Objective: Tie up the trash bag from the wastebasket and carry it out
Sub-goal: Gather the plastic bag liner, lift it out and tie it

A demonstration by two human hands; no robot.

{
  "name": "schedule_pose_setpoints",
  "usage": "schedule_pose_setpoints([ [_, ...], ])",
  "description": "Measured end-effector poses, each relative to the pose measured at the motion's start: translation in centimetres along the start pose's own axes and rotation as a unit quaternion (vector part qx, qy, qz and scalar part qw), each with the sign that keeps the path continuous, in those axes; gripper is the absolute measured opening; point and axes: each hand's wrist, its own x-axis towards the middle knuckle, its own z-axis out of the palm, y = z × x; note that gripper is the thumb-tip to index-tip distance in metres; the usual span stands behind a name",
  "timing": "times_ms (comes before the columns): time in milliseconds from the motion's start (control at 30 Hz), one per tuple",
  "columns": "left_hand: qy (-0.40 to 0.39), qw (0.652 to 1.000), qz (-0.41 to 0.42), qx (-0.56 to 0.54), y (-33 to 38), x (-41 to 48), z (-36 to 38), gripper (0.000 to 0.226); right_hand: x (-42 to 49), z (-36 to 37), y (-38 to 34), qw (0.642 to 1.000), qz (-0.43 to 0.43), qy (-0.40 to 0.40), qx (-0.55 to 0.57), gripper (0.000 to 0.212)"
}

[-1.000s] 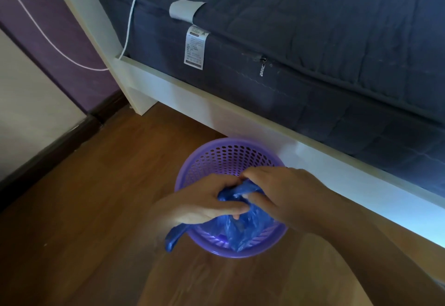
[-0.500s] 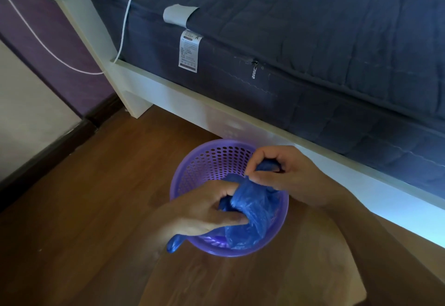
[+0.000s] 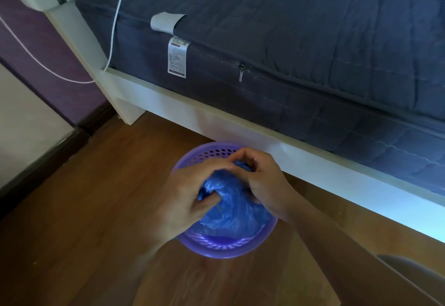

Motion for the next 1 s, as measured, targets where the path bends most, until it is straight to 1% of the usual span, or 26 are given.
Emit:
schedule_pose_setpoints([
  [67, -0.021, 0.999, 0.028, 0.032, 0.1, -0.1, 0.0, 0.037, -0.1, 0.0, 0.1, 1.000, 0.010, -0.011, -0.001, 0.009],
  [133, -0.013, 0.998, 0.023, 0.057, -0.2, 0.0, 0.0, 0.032, -0.2, -0.1, -0.1, 0.998, 0.021, -0.040, -0.036, 0.010],
  [200, -0.004, 0.996, 0.008, 0.086, -0.2, 0.1, 0.3, 0.027, -0.3, -0.6, -0.4, 0.990, 0.022, -0.088, -0.106, 0.015],
  [267, 0.000, 0.996, -0.028, 0.088, -0.2, 0.2, 0.8, 0.027, -0.4, -1.2, -0.8, 0.970, -0.006, -0.128, -0.206, 0.018],
  [300, 0.004, 0.996, -0.049, 0.077, -0.2, 0.2, 1.0, 0.027, -0.4, -1.5, -0.9, 0.955, -0.028, -0.122, -0.271, 0.014],
  [333, 0.010, 0.996, -0.067, 0.064, -0.1, 0.2, 1.1, 0.024, -0.5, -1.8, -1.0, 0.932, -0.057, -0.091, -0.346, 0.008],
  [367, 0.015, 0.995, -0.084, 0.047, 0.1, 0.3, 1.3, 0.019, -0.6, -2.1, -1.3, 0.904, -0.096, -0.043, -0.414, 0.009],
  [400, 0.017, 0.994, -0.110, 0.025, 0.2, 0.5, 1.4, 0.015, -0.8, -2.2, -1.5, 0.885, -0.130, 0.002, -0.447, 0.018],
  [433, 0.015, 0.990, -0.144, -0.001, 0.3, 0.6, 1.4, 0.015, -1.1, -2.2, -1.8, 0.889, -0.147, 0.024, -0.434, 0.026],
  [467, 0.013, 0.983, -0.179, -0.028, 0.3, 0.8, 1.5, 0.018, -1.4, -2.2, -2.0, 0.905, -0.147, 0.014, -0.398, 0.031],
  [500, 0.012, 0.977, -0.208, -0.054, 0.3, 1.0, 1.5, 0.021, -1.7, -1.9, -2.1, 0.915, -0.144, -0.015, -0.377, 0.033],
  [567, 0.008, 0.962, -0.251, -0.106, 0.0, 1.3, 1.7, 0.017, -2.0, -1.2, -1.4, 0.901, -0.150, -0.061, -0.404, 0.032],
  [600, 0.007, 0.954, -0.269, -0.132, -0.1, 1.4, 1.7, 0.016, -2.0, -1.0, -1.0, 0.896, -0.150, -0.061, -0.413, 0.027],
  [667, 0.008, 0.929, -0.314, -0.194, -0.4, 1.5, 1.9, 0.021, -1.9, -1.0, -0.6, 0.903, -0.138, -0.044, -0.404, 0.017],
  [733, 0.011, 0.901, -0.352, -0.255, -0.5, 1.2, 2.1, 0.019, -1.9, -1.2, -0.4, 0.910, -0.122, -0.030, -0.395, 0.010],
  [867, 0.003, 0.847, -0.385, -0.367, 0.1, 1.0, 2.4, 0.017, -1.7, -1.4, -0.2, 0.910, -0.100, 0.007, -0.402, 0.013],
  [900, -0.005, 0.827, -0.393, -0.402, 0.3, 1.0, 2.5, 0.019, -1.6, -1.4, -0.2, 0.911, -0.098, 0.017, -0.401, 0.015],
  [933, -0.017, 0.800, -0.401, -0.446, 0.5, 1.0, 2.5, 0.021, -1.5, -1.4, -0.1, 0.911, -0.095, 0.028, -0.401, 0.017],
  [967, -0.032, 0.764, -0.408, -0.499, 0.6, 1.0, 2.5, 0.023, -1.3, -1.5, 0.1, 0.910, -0.097, 0.037, -0.401, 0.015],
  [1000, -0.051, 0.720, -0.412, -0.556, 0.7, 0.9, 2.5, 0.025, -1.1, -1.6, 0.3, 0.906, -0.097, 0.042, -0.409, 0.010],
])
